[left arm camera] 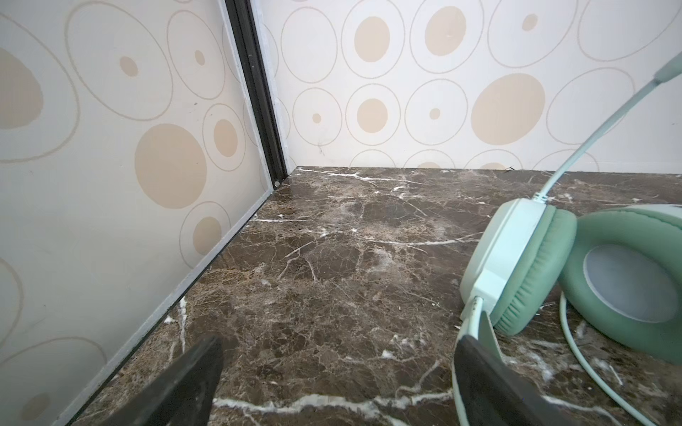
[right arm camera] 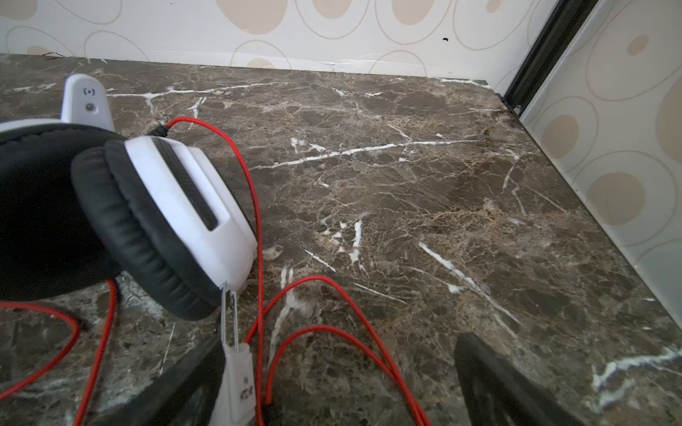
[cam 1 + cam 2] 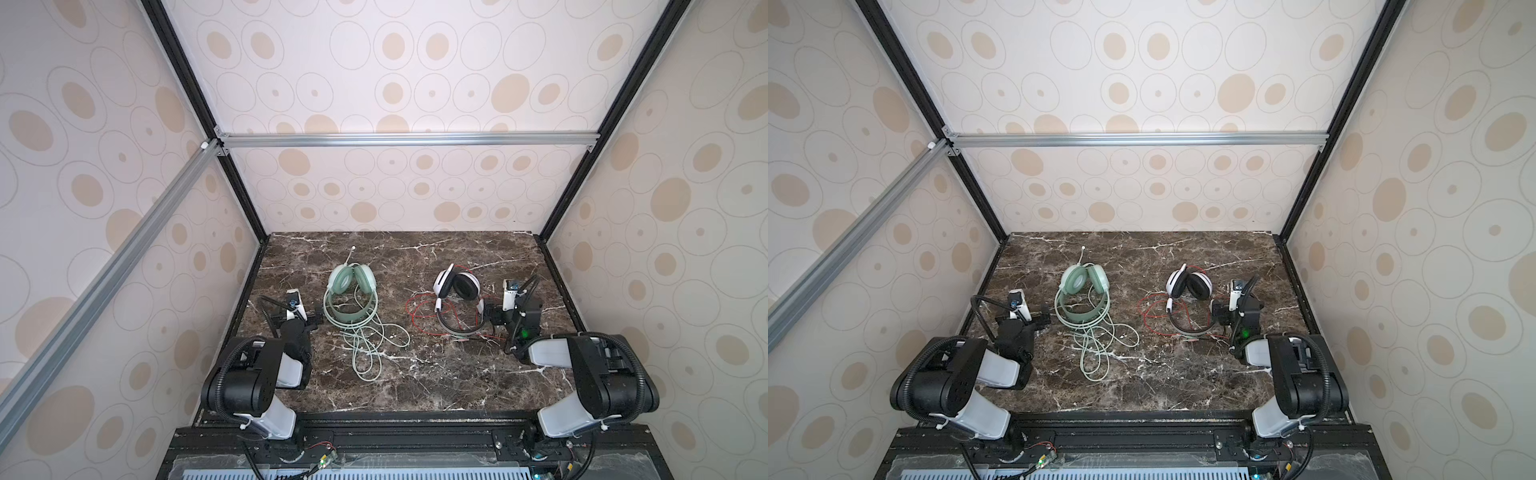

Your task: Wrap the headphones

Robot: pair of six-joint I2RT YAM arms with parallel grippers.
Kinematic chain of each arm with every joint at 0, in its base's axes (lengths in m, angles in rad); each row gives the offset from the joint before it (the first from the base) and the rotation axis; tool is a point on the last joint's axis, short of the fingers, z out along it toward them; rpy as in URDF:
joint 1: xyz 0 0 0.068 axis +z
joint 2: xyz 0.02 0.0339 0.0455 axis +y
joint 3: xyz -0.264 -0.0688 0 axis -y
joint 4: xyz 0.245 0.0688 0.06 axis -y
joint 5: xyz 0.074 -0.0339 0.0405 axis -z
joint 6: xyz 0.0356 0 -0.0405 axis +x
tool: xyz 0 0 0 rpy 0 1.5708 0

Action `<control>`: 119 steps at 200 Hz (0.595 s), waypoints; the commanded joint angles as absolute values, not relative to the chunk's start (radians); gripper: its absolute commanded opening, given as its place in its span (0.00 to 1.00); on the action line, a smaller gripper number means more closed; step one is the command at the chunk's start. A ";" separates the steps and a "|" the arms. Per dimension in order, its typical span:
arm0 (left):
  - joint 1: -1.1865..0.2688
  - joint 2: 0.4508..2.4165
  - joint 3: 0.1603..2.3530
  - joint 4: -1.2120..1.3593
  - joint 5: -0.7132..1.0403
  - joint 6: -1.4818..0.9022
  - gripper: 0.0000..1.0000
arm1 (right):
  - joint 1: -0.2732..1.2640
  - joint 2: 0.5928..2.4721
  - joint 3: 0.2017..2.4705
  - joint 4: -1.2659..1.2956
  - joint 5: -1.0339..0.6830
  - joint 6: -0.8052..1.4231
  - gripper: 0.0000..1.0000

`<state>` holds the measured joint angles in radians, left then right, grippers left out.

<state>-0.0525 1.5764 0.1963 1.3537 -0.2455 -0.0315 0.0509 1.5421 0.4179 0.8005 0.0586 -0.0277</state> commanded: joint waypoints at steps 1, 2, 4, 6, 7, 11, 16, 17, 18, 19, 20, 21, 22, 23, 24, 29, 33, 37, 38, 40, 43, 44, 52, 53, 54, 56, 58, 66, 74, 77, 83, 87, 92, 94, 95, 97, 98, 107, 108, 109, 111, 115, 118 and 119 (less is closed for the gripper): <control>-0.054 1.580 0.212 1.385 -0.249 -0.032 0.98 | 0.058 1.537 0.418 0.802 0.044 -0.043 1.00; -0.054 1.580 0.212 1.386 -0.249 -0.032 0.98 | 0.058 1.537 0.418 0.802 0.044 -0.043 1.00; -0.054 1.580 0.213 1.383 -0.249 -0.032 0.98 | 0.058 1.538 0.417 0.803 0.044 -0.043 1.00; -0.054 1.579 0.214 1.381 -0.249 -0.032 0.98 | 0.058 1.537 0.418 0.804 0.044 -0.043 1.00; -0.054 1.579 0.214 1.381 -0.249 -0.032 0.98 | 0.058 1.536 0.418 0.804 0.044 -0.043 1.00; -0.054 1.579 0.213 1.382 -0.249 -0.032 0.98 | 0.058 1.537 0.418 0.802 0.044 -0.043 1.00; -0.054 1.581 0.213 1.384 -0.249 -0.032 0.98 | 0.058 1.537 0.418 0.801 0.044 -0.043 1.00; -0.054 1.580 0.213 1.383 -0.249 -0.031 0.98 | 0.057 1.536 0.418 0.801 0.044 -0.043 1.00; -0.054 1.580 0.213 1.382 -0.249 -0.031 0.98 | 0.058 1.537 0.418 0.802 0.044 -0.043 1.00; -0.054 1.580 0.213 1.382 -0.249 -0.032 0.98 | 0.057 1.537 0.418 0.802 0.044 -0.043 1.00; -0.054 1.580 0.213 1.382 -0.249 -0.032 0.98 | 0.058 1.537 0.418 0.801 0.044 -0.043 1.00; -0.054 1.581 0.213 1.383 -0.249 -0.032 0.98 | 0.058 1.537 0.419 0.801 0.044 -0.043 1.00; -0.054 1.580 0.213 1.383 -0.249 -0.031 0.98 | 0.058 1.537 0.419 0.802 0.044 -0.043 1.00; -0.054 1.579 0.213 1.383 -0.249 -0.032 0.98 | 0.058 1.537 0.418 0.802 0.044 -0.042 1.00; -0.054 1.579 0.213 1.382 -0.249 -0.032 0.98 | 0.058 1.536 0.418 0.801 0.044 -0.043 1.00; -0.054 1.580 0.213 1.382 -0.249 -0.032 0.98 | 0.058 1.536 0.418 0.802 0.044 -0.044 1.00; -0.054 1.580 0.213 1.383 -0.249 -0.031 0.98 | 0.058 1.536 0.418 0.801 0.044 -0.044 1.00; -0.054 1.580 0.213 1.383 -0.249 -0.032 0.98 | 0.058 1.537 0.419 0.802 0.044 -0.044 1.00; -0.054 1.580 0.213 1.383 -0.249 -0.031 0.98 | 0.058 1.537 0.418 0.802 0.044 -0.044 1.00; -0.054 1.580 0.213 1.382 -0.249 -0.031 0.98 | 0.058 1.536 0.418 0.802 0.044 -0.044 1.00; -0.054 1.580 0.213 1.382 -0.249 -0.031 0.98 | 0.057 1.537 0.418 0.801 0.044 -0.044 1.00; -0.054 1.580 0.213 1.382 -0.249 -0.031 0.98 | 0.058 1.537 0.418 0.801 0.044 -0.045 1.00; -0.054 1.580 0.213 1.383 -0.249 -0.032 0.98 | 0.058 1.536 0.418 0.802 0.043 -0.044 1.00; -0.054 1.580 0.213 1.382 -0.249 -0.032 0.98 | 0.058 1.537 0.418 0.801 0.044 -0.044 1.00; -0.054 1.580 0.213 1.382 -0.249 -0.031 0.98 | 0.058 1.537 0.419 0.801 0.044 -0.044 1.00; -0.054 1.580 0.213 1.382 -0.249 -0.032 0.98 | 0.058 1.537 0.418 0.801 0.044 -0.044 1.00; -0.054 1.580 0.213 1.383 -0.249 -0.032 0.98 | 0.058 1.537 0.418 0.801 0.044 -0.044 1.00; -0.054 1.580 0.213 1.383 -0.249 -0.032 0.98 | 0.058 1.536 0.418 0.801 0.043 -0.043 1.00; -0.054 1.580 0.213 1.382 -0.249 -0.031 0.98 | 0.057 1.536 0.419 0.801 0.044 -0.044 1.00; -0.054 1.580 0.213 1.383 -0.249 -0.032 0.98 | 0.058 1.536 0.419 0.801 0.043 -0.044 1.00; -0.054 1.580 0.213 1.382 -0.249 -0.031 0.98 | 0.058 1.538 0.419 0.800 0.044 -0.044 1.00; -0.054 1.580 0.213 1.382 -0.249 -0.032 0.98 | 0.058 1.537 0.419 0.800 0.044 -0.044 1.00; -0.054 1.580 0.213 1.383 -0.249 -0.032 0.98 | 0.058 1.538 0.420 0.800 0.044 -0.044 1.00; -0.055 1.580 0.213 1.382 -0.249 -0.032 0.98 | 0.058 1.538 0.421 0.799 0.044 -0.044 1.00; -0.054 1.581 0.213 1.382 -0.249 -0.032 0.98 | 0.058 1.539 0.421 0.800 0.044 -0.043 1.00; -0.054 1.580 0.213 1.382 -0.249 -0.032 0.98 | 0.058 1.538 0.422 0.800 0.044 -0.043 1.00; -0.054 1.580 0.213 1.382 -0.249 -0.032 0.98 | 0.057 1.538 0.422 0.800 0.044 -0.043 1.00; -0.054 1.580 0.213 1.382 -0.249 -0.032 0.98 | 0.058 1.539 0.423 0.798 0.046 -0.043 1.00; -0.054 1.580 0.213 1.382 -0.249 -0.032 0.98 | 0.058 1.540 0.422 0.798 0.046 -0.043 1.00; -0.055 1.580 0.213 1.382 -0.249 -0.032 0.98 | 0.058 1.539 0.422 0.799 0.046 -0.043 1.00; -0.054 1.580 0.213 1.382 -0.249 -0.032 0.98 | 0.058 1.539 0.423 0.798 0.046 -0.043 1.00; -0.054 1.580 0.213 1.382 -0.249 -0.032 0.98 | 0.058 1.539 0.423 0.798 0.046 -0.042 1.00; -0.054 1.580 0.214 1.382 -0.249 -0.032 0.98 | 0.058 1.539 0.423 0.798 0.046 -0.042 1.00; -0.054 1.580 0.214 1.383 -0.249 -0.032 0.98 | 0.057 1.539 0.423 0.798 0.046 -0.043 1.00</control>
